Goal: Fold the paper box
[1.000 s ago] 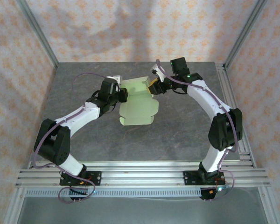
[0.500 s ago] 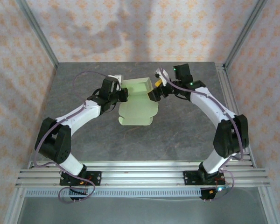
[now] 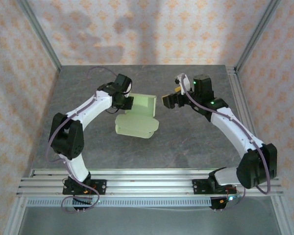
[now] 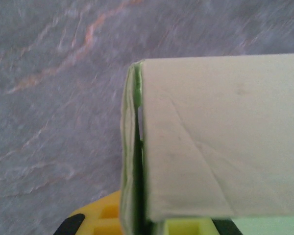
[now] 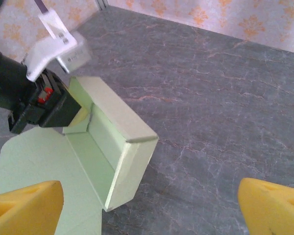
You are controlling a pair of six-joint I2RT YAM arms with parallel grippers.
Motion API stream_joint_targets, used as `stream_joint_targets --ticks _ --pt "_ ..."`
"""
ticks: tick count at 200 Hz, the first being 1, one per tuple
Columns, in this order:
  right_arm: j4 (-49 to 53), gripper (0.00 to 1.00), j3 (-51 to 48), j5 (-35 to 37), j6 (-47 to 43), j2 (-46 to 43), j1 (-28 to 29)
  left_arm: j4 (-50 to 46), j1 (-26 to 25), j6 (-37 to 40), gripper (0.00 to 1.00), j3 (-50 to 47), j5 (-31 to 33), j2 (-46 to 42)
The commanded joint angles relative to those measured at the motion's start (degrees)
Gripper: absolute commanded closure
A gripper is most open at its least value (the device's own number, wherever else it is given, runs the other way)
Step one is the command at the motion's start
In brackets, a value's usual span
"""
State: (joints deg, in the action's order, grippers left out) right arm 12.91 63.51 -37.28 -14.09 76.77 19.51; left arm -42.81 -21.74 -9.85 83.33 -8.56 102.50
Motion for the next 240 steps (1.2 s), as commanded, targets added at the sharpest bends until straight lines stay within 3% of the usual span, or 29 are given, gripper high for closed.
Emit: stream_joint_targets --ticks 1,56,115,154,196,240 --pt "-4.6 0.08 -2.3 0.9 4.4 -0.8 0.5 -13.7 0.4 4.2 1.0 3.8 -0.7 3.1" --pt "-7.8 0.09 -6.2 -1.9 6.4 1.3 1.0 -26.7 0.6 10.0 1.0 15.2 -6.0 16.6" --pt "-4.7 0.08 -7.4 0.5 0.8 1.2 0.9 -37.7 0.4 11.4 1.0 25.4 0.2 27.5" --pt "-5.0 0.07 -7.8 1.0 0.3 1.3 0.9 -40.4 -0.5 12.1 0.73 29.9 -0.5 30.0" --pt "-5.7 0.07 -8.1 0.6 0.1 1.7 0.9 -41.3 -0.9 12.7 0.54 31.3 -0.3 28.7" --pt "-5.9 0.07 -7.8 -0.2 1.0 3.1 1.0 -34.2 -0.8 10.3 0.38 28.9 -2.3 20.6"
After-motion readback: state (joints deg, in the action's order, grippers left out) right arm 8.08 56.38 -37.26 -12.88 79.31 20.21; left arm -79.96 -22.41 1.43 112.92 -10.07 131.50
